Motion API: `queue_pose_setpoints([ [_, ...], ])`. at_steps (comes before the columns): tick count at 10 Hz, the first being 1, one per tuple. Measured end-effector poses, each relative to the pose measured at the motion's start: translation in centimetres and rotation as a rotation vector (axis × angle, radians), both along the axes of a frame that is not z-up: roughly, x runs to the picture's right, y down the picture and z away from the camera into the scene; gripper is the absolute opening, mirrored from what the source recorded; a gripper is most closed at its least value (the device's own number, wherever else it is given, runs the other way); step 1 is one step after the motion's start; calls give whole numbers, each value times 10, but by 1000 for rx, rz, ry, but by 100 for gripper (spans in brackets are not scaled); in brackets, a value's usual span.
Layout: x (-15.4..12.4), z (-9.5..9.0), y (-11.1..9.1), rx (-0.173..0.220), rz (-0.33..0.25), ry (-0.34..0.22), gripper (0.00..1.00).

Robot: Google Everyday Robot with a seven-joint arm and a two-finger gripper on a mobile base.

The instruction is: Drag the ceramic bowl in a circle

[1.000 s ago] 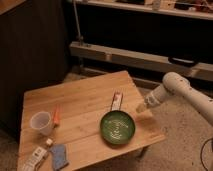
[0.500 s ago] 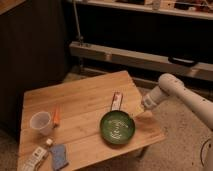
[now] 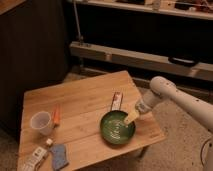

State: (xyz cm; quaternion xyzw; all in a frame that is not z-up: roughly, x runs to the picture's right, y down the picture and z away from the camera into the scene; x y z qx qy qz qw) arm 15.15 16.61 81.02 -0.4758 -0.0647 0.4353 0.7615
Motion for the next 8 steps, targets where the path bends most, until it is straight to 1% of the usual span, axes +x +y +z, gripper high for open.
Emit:
queue_pose_setpoints([
  [1, 3, 1, -3, 12, 3, 5, 58],
  [4, 9, 8, -8, 31, 3, 16, 58],
  [5, 10, 15, -7, 28, -12, 23, 58],
  [7, 13, 35, -2, 23, -33, 41, 58],
  [8, 15, 41, -3, 21, -41, 41, 54],
])
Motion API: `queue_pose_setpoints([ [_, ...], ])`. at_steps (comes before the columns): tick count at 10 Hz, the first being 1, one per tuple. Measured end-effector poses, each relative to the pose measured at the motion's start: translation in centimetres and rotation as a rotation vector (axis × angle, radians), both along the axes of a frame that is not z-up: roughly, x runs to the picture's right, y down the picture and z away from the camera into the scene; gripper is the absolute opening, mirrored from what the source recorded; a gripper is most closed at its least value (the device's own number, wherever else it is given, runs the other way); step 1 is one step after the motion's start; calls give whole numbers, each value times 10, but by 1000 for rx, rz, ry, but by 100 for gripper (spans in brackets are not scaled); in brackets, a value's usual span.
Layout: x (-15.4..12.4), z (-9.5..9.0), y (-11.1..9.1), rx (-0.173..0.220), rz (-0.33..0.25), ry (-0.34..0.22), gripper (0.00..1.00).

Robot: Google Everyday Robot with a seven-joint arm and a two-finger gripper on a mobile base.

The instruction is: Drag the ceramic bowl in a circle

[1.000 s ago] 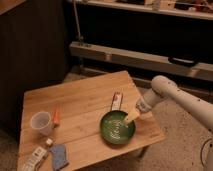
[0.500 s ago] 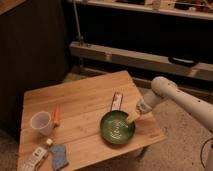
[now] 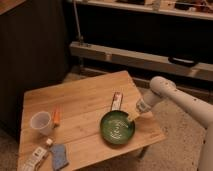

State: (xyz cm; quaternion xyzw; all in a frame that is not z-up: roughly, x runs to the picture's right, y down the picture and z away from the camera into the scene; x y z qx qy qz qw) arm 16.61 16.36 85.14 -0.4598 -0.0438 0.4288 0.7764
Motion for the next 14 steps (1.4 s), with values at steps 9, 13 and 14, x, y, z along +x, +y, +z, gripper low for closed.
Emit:
queue_pose_setpoints([
  [9, -81, 10, 6, -73, -168, -142, 0],
  [13, -171, 19, -2, -72, -302, -257, 0],
  [14, -200, 15, -6, -60, -352, -303, 0],
])
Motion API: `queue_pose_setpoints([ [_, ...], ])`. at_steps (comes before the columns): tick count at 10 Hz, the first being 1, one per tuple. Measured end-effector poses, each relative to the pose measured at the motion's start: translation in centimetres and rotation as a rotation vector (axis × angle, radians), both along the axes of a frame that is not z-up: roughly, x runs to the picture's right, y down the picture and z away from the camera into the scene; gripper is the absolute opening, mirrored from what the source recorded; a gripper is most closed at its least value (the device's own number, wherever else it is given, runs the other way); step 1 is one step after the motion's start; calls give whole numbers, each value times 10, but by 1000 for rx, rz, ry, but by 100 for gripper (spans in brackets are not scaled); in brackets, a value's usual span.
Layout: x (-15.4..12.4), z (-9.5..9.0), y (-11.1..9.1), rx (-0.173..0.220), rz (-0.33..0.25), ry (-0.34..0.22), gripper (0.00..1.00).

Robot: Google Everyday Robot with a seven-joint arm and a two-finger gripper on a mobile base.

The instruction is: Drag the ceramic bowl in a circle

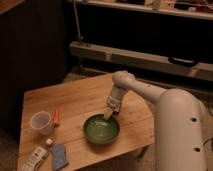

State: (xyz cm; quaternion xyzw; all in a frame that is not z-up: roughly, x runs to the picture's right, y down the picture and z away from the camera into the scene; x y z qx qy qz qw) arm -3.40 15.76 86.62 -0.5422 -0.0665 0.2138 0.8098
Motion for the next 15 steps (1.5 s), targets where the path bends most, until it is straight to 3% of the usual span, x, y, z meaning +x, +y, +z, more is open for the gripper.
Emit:
queue_pose_setpoints([
  [3, -37, -17, -13, 47, -80, -86, 0],
  [6, -37, -8, -36, 115, -76, -63, 0],
  [9, -8, 14, -87, 190, -30, 5, 0],
  [11, 22, 12, -115, 239, 6, 37, 0],
  [13, 57, -4, -119, 258, 16, 69, 0],
  [15, 100, -16, -98, 252, 35, 121, 0],
])
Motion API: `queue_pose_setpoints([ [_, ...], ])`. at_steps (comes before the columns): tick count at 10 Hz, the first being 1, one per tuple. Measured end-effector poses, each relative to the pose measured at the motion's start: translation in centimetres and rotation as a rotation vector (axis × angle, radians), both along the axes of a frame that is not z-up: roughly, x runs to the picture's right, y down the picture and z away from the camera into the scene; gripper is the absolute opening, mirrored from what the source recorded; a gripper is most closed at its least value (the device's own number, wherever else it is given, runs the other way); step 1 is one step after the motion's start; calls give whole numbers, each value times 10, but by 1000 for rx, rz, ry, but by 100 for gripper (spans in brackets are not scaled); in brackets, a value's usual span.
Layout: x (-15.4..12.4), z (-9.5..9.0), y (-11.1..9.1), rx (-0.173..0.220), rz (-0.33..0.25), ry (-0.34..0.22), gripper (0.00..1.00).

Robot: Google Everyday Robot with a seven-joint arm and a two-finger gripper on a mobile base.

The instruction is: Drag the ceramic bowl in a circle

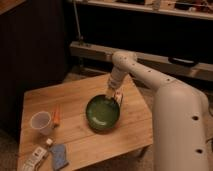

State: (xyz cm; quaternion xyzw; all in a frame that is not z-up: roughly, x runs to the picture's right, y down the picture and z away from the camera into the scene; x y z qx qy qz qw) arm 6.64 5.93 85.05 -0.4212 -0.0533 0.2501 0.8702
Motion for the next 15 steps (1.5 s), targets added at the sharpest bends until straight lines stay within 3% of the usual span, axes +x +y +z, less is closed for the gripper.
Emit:
queue_pose_setpoints([
  [2, 42, -3, 30, -8, 26, 58, 0],
  [4, 66, -1, 59, -12, 39, 99, 0],
  [7, 62, -19, 78, -21, 45, 46, 0],
  [8, 41, -33, 88, -23, 8, 2, 0],
  [10, 3, -37, 103, -35, -60, -42, 0],
  [12, -45, -28, 123, -49, -170, -89, 0],
  [15, -102, -18, 133, -50, -310, -159, 0],
])
